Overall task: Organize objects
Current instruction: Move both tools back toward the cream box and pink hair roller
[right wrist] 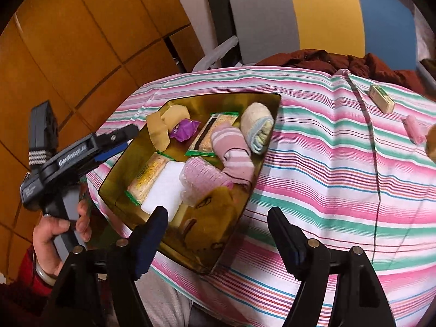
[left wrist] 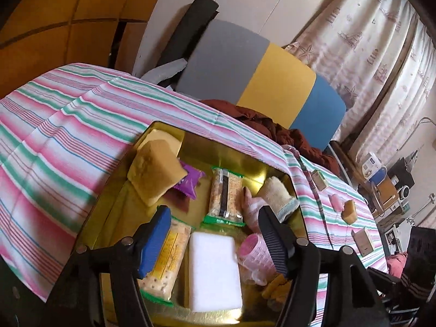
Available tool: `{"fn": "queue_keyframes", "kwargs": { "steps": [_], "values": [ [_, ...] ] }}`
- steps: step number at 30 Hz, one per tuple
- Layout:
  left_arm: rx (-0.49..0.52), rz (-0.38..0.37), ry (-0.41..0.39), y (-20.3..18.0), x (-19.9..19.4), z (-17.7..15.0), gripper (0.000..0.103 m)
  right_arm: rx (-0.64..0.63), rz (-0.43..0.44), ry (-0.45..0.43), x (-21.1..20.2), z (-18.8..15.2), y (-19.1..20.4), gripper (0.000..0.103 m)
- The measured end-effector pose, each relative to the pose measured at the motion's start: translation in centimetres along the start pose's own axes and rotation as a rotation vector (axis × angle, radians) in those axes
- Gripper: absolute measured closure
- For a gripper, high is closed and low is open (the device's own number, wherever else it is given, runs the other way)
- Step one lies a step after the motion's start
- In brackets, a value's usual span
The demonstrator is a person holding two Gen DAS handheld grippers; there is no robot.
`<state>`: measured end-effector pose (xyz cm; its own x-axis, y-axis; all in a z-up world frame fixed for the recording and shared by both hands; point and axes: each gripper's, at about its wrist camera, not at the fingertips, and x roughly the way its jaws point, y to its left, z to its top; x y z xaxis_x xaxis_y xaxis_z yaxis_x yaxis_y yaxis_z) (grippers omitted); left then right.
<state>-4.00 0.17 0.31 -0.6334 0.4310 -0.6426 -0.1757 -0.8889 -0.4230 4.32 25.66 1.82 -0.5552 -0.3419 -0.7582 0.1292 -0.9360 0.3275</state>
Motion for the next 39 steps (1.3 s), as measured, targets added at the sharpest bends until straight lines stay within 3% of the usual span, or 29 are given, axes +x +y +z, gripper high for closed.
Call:
{"fn": "queue_keyframes", "kwargs": {
  "steps": [16, 24, 39],
  "values": [
    [0.203, -0.128, 0.070, -7.6, 0.4, -2.8, 0.035, 0.067, -0.018, -0.018, -1.2, -0.6, -3.4, 0.027],
    [0.249, -0.172, 0.126, -10.4, 1.3, -4.3, 0.035, 0.121, -0.055, -0.034, -2.3, -1.1, -6.5, 0.027],
    [0.396, -0.255, 0.239, -17.5, 3.2, -7.3, 0.035, 0.248, -0.310, -0.067, -7.0, -0.7, -17.1, 0.026]
  ]
}}
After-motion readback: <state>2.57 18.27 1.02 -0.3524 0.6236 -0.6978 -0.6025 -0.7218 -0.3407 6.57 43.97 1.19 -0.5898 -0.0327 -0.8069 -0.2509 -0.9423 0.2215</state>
